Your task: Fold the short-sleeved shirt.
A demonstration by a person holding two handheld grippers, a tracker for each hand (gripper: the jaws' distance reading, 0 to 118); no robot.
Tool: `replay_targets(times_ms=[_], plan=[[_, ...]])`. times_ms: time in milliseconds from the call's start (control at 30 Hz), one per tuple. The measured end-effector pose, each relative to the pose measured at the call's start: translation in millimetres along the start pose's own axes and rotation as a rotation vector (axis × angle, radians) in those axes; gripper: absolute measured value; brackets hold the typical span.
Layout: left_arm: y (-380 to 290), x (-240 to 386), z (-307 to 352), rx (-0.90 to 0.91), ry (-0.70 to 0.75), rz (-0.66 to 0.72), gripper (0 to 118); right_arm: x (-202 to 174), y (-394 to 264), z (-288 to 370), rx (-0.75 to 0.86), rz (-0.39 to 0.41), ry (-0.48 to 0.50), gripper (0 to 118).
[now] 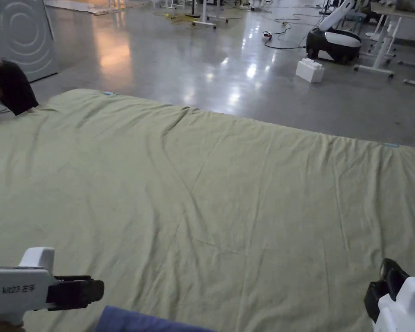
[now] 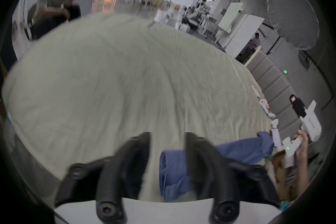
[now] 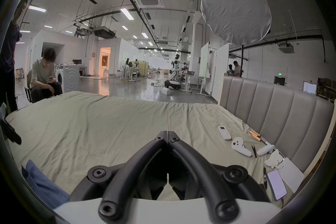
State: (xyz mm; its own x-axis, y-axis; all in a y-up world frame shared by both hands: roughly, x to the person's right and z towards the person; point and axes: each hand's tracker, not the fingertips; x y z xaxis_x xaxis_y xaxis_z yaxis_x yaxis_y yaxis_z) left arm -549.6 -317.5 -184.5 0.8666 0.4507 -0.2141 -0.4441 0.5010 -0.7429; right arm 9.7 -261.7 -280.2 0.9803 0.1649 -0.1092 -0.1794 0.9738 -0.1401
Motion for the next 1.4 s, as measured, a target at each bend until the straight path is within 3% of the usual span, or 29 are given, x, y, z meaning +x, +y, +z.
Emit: replay_targets(times_ms=[200, 500, 600, 700, 733, 800, 900, 1233, 1400], plan=[[-13, -73, -43, -0.125, -0.29, 0.241, 83, -2, -9, 2, -0.042, 0.003, 0.004, 1], [-48, -92, -99, -0.18, -0.547, 0.35, 84, -3, -15, 5, -0.075, 0.011, 0.003, 1], [-60, -67, -102, -0.16, -0.527, 0.342, 74, -4, -16, 6, -0.084, 0.011, 0.006, 1], [-63, -67, -103, -0.164, -0.416, 0.317, 30, -6, -18, 7, -0.093, 0.016, 0.011, 1], [-61, -66, -97, -0.165, -0.391, 0.299, 23, -7, -19, 7, -0.096, 0.014, 0.015, 1], [-61, -65, -92, -0.154, -0.43, 0.303, 21, -8, -20, 7, -0.1, 0.014, 0.019, 1], [-55, -49, -82, -0.144, -0.363, 0.229, 15, -8, -22, 8, -0.104, 0.014, 0.024, 1], [-10, -8, -30, -0.084, -0.29, 0.156, 13, -2, -20, 9, -0.097, 0.002, 0.022, 1], [28, -39, 8, -0.032, -0.166, 0.114, 13, 0, -15, 8, -0.086, -0.001, 0.027, 1]])
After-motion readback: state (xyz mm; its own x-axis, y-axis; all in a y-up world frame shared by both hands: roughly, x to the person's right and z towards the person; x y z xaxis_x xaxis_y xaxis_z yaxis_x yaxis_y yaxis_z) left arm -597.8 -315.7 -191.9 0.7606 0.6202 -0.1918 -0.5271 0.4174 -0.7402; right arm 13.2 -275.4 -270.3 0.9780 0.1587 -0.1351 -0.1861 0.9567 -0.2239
